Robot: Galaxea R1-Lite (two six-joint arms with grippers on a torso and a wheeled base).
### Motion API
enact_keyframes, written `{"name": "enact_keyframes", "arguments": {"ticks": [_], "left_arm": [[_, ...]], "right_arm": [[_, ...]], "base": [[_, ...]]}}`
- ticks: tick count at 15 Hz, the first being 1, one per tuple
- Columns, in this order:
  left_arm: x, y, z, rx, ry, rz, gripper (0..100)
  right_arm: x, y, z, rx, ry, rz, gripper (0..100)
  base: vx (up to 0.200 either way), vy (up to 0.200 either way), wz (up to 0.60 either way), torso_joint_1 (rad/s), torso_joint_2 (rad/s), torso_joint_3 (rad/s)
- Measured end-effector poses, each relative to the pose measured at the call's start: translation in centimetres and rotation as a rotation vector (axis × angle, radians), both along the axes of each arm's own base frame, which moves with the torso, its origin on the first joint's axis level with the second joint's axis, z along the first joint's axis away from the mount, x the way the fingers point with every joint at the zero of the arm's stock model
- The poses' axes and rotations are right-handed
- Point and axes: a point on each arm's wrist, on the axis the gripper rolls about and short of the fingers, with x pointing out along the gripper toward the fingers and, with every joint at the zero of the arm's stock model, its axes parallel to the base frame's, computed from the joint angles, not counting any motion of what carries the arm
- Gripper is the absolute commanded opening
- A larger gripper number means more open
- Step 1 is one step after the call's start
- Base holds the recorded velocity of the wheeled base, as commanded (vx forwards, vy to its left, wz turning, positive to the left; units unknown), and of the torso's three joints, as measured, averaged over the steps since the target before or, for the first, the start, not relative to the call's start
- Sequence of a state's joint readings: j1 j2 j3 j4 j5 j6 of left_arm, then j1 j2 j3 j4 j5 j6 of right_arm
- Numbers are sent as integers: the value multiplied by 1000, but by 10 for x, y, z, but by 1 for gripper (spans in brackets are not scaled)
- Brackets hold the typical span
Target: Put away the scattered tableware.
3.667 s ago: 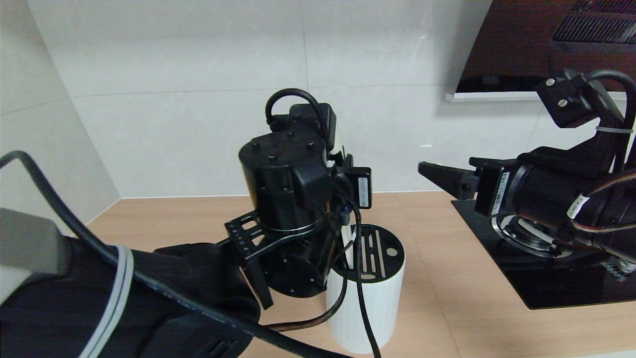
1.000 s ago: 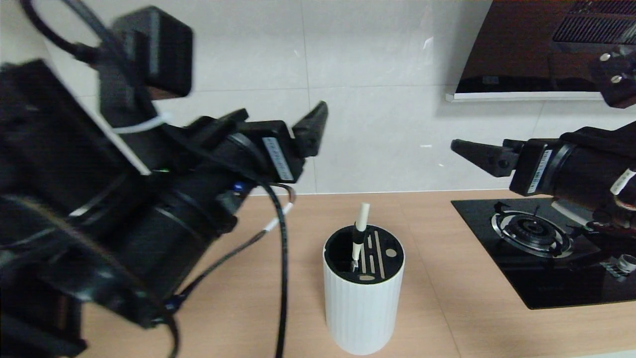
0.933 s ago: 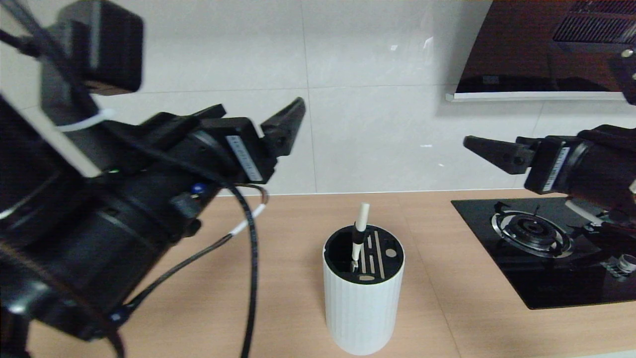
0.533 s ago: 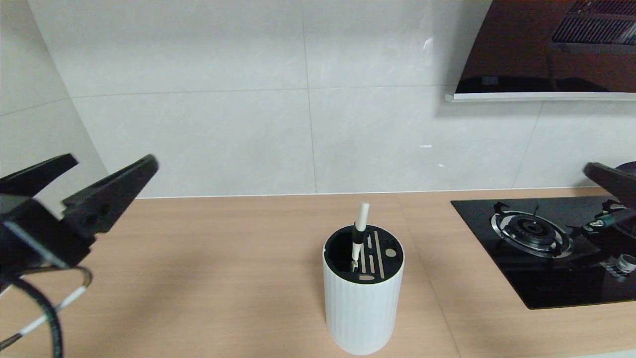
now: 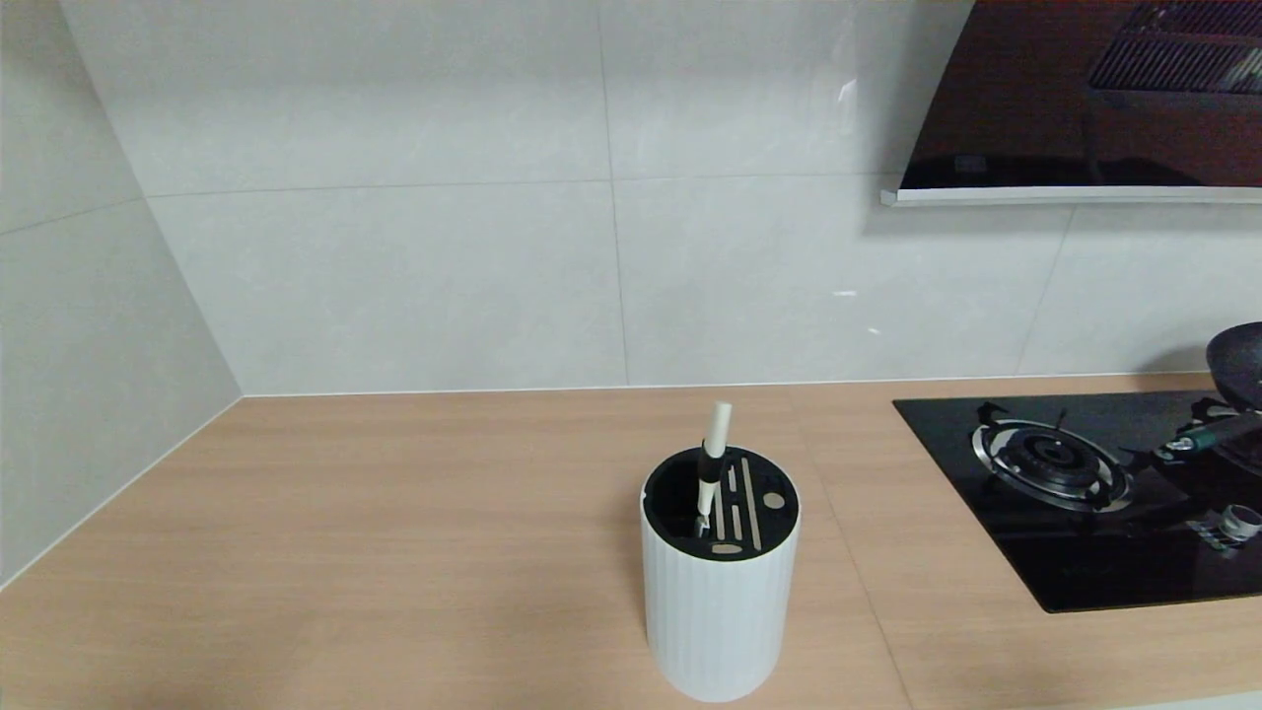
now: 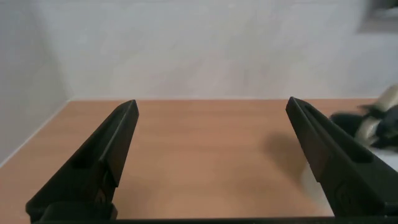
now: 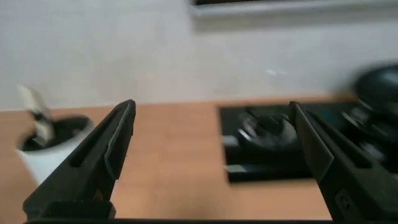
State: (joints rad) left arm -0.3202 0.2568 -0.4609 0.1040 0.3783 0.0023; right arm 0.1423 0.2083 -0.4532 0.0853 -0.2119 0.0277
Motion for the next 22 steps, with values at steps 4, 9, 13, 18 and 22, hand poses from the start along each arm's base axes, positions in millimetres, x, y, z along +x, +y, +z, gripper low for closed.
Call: {"name": "enact_keyframes", "arguments": {"ticks": [4, 9, 13, 18, 22], "left_arm": [[-27, 1, -12, -60, -80, 228, 100], [-24, -9, -47, -13, -59, 326, 100], [-5, -12, -87, 26, -14, 220, 100], [6, -17, -119, 51, 91, 11, 100], [7, -17, -120, 32, 91, 4, 100]], "right_arm": [[-14, 6, -29, 13, -31, -114, 100], [-2, 7, -58, 17, -17, -137, 100], [13, 8, -91, -21, 5, -71, 100], [17, 9, -113, -42, 113, -5, 100], [18, 11, -118, -78, 159, 91, 100]], "base": [[0, 0, 0, 0, 0, 0], [0, 0, 0, 0, 0, 0], [0, 0, 0, 0, 0, 0], [0, 0, 0, 0, 0, 0], [0, 0, 0, 0, 0, 0]]}}
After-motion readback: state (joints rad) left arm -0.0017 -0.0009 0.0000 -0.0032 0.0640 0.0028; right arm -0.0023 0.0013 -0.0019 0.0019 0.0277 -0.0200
